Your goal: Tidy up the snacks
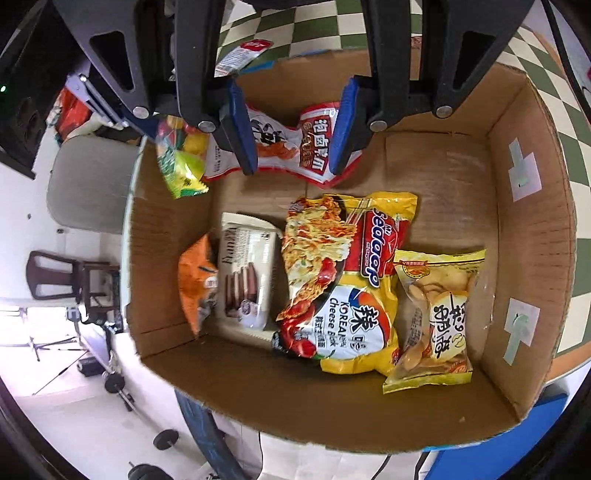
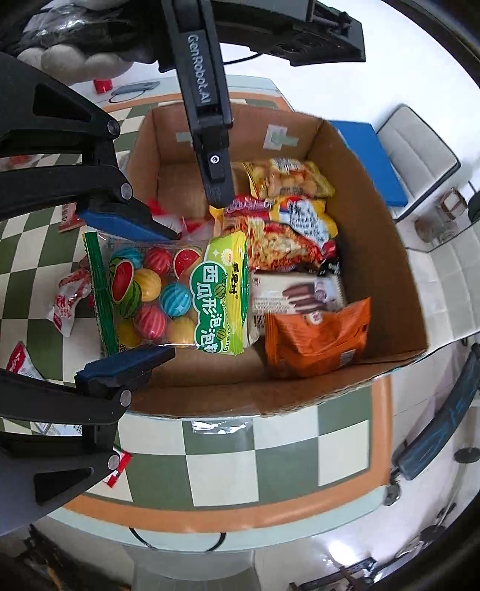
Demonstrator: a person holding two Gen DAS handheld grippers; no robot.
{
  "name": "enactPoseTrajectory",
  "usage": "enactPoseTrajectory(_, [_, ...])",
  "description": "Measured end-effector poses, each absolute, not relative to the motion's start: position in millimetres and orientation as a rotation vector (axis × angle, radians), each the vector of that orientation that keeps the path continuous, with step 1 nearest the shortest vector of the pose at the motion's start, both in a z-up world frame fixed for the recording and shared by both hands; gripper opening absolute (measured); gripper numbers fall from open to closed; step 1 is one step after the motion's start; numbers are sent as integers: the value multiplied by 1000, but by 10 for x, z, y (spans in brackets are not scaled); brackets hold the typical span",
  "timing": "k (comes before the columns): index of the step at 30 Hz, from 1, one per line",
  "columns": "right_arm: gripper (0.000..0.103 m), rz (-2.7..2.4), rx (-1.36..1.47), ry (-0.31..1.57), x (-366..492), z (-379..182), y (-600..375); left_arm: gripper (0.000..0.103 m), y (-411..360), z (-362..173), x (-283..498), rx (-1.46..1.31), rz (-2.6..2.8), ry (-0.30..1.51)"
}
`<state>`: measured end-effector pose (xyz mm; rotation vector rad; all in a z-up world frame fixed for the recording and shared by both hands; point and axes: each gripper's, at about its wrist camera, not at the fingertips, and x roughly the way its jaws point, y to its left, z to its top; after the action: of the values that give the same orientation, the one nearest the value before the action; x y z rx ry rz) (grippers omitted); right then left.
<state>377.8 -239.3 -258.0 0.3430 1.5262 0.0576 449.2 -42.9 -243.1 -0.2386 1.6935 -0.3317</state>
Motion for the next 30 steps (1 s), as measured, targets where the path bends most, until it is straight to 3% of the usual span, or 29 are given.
enactPoseTrajectory(6, [74, 35, 346, 1517, 3774, -2643, -2456, 38, -368, -2308, 4413, -150, -266, 1644])
enactPoseTrajectory(15, [75, 30, 387, 1488, 3601, -2353, -2503, 39, -142, -1830, 4000, -68, -251, 1488])
enactPoseTrajectory(18, [83, 31, 378, 1480, 3401, -2225, -2467, 39, -9, -1748, 3698, -44, -232, 1442])
enactPoseTrajectory(23, [89, -28, 465, 1521, 2899, -2278, -2588, 42, 262, -1915, 3131, -59, -202, 1472])
enactPoseTrajectory(30, [89, -214, 590, 1661, 2149, -2946, -2950, 42, 550, -2605, 2618, 37, -135, 1594])
